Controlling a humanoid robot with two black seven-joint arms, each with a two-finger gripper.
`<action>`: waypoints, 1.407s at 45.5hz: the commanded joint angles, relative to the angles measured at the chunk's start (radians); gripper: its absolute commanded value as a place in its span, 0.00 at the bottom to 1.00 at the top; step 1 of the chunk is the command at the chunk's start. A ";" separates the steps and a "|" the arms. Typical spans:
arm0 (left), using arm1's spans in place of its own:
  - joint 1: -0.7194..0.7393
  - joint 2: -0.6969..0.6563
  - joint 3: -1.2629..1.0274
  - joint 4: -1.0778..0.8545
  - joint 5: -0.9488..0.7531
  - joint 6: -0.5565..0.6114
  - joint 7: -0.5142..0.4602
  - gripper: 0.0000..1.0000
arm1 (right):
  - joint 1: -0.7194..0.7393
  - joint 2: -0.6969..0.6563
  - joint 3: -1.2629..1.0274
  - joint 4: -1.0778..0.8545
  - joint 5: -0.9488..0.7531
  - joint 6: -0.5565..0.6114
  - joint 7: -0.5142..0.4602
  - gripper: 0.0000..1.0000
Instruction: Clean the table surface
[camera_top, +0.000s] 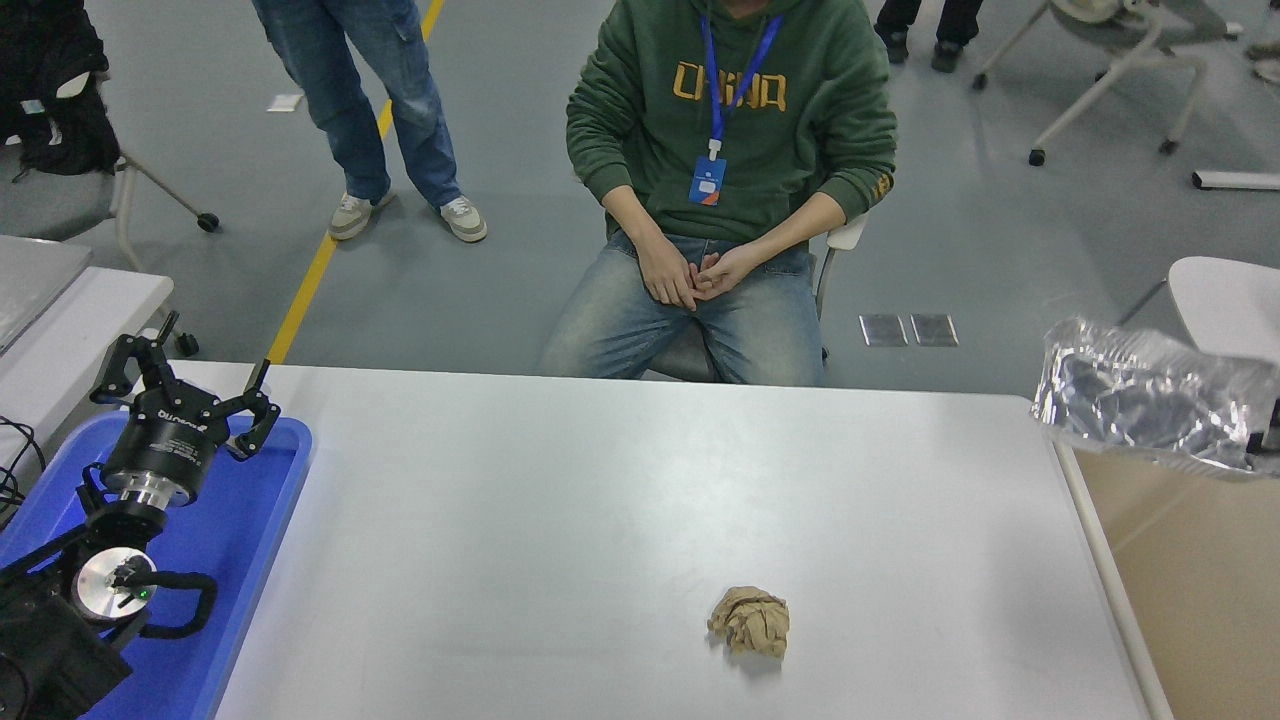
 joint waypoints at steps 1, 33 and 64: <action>0.000 0.000 0.000 0.000 0.000 0.000 0.000 1.00 | 0.130 -0.127 0.003 0.021 -0.014 0.139 0.000 0.00; 0.000 0.000 0.000 0.000 0.000 0.000 0.000 1.00 | 0.116 -0.057 0.003 -0.144 -0.002 0.110 -0.009 0.00; 0.000 0.000 0.000 0.000 0.000 0.000 0.000 1.00 | -0.442 0.436 0.002 -0.760 0.429 -0.304 -0.011 0.00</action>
